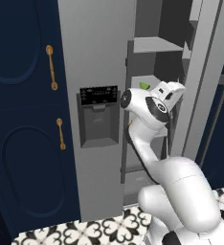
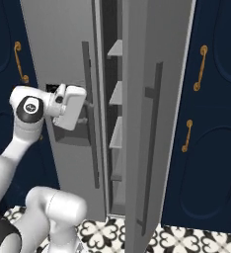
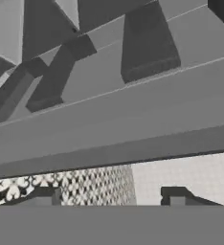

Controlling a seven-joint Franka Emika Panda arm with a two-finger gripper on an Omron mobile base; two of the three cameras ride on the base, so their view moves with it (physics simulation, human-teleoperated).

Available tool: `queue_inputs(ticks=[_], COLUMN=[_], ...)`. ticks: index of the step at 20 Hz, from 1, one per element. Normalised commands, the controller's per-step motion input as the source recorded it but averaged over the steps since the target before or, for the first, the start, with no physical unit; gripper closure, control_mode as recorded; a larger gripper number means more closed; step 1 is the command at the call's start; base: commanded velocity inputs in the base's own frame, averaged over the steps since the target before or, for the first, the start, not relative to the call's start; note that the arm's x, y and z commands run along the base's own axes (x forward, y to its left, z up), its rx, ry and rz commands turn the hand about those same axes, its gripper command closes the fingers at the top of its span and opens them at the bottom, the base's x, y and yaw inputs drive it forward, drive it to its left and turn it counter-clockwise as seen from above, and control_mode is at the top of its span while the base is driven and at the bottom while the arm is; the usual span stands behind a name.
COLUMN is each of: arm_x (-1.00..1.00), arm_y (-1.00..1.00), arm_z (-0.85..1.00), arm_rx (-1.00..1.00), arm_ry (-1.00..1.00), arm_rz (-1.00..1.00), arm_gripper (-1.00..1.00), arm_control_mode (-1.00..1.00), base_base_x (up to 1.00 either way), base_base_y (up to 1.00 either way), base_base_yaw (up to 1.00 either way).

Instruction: Grab a lemon wedge from the fridge and one ice cube from the ice bowl, and put them in the glass of lemonade.

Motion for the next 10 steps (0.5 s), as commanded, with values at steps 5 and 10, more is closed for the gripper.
queue_inputs(ticks=[5,10], arm_x=[1.00,0.49], arm_y=[-0.16,-0.32], arm_z=[-0.32,-0.07], arm_rx=[-0.12,0.00], arm_ry=[0.48,0.28], arm_rz=[0.20,0.07], arm_gripper=[-1.00,-1.00], arm_control_mode=[-1.00,-1.00], base_base_x=[0.00,0.00], base_base_y=[0.00,0.00], base_base_yaw=[0.00,0.00])
